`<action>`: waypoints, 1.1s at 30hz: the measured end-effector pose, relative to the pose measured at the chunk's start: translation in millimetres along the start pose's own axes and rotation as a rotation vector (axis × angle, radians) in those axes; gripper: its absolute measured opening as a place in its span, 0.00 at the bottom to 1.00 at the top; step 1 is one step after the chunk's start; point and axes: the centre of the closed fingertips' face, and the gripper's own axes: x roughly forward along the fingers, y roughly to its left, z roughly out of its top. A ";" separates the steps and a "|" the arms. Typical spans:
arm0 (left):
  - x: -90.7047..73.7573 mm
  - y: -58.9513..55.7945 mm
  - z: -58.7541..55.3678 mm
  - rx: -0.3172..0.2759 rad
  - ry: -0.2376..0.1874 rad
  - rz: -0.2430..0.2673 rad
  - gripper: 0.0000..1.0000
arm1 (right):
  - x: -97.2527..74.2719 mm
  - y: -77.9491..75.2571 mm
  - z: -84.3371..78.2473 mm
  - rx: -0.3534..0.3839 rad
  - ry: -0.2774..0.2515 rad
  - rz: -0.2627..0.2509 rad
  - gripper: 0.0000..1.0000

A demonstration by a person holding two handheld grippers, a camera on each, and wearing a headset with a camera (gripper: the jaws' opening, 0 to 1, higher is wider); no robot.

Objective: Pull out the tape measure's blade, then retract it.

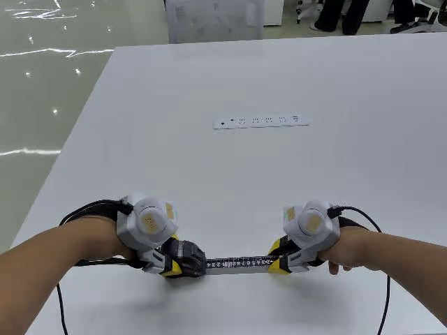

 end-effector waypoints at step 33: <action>0.1 -0.2 0.1 0.000 0.001 0.003 0.30 | -13.8 -2.2 -17.3 0.002 0.009 -0.004 0.13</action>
